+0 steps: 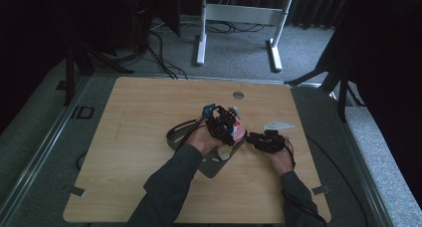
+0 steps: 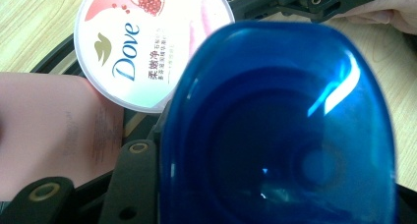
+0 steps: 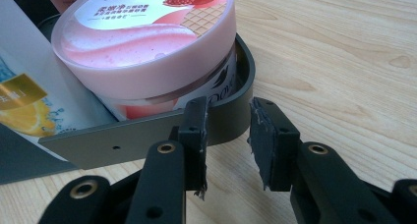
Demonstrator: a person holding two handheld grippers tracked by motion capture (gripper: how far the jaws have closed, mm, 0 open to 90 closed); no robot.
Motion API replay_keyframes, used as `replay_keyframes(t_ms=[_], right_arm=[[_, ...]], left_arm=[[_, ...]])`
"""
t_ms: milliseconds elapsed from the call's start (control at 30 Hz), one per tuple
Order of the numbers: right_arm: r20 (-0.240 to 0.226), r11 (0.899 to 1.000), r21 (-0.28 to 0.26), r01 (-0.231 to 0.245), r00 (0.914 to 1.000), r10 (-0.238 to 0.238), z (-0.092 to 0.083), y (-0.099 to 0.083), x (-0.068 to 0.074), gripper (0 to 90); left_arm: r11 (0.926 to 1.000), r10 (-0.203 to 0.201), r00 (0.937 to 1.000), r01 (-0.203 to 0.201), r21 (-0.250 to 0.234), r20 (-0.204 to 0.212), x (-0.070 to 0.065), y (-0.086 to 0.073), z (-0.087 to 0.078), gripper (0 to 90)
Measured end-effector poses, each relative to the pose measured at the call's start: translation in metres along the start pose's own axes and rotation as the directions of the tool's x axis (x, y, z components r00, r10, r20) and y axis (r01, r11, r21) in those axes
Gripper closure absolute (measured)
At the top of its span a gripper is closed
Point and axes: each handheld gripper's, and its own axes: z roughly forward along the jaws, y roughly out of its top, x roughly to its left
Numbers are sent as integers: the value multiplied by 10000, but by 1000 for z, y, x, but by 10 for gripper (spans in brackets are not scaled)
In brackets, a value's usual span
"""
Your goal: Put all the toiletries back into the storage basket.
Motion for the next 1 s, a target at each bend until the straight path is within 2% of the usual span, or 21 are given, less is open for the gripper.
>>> replay_keyframes(t_ms=[567, 800, 1000], right_arm=[[-13, 10000, -12, 26, 10000, -26, 0, 0, 1, 677], [-14, 10000, -12, 8, 10000, -8, 0, 0, 1, 677], [-23, 10000, -8, 7, 10000, -7, 0, 0, 1, 677]], left_arm=[[9994, -165, 9991, 176, -287, 381, -1, -1, 0, 488], [9982, -225, 9993, 242, -552, 305, -1, -5, -7, 442], [9983, -168, 9996, 181, -545, 245, 1, -8, -9, 388]])
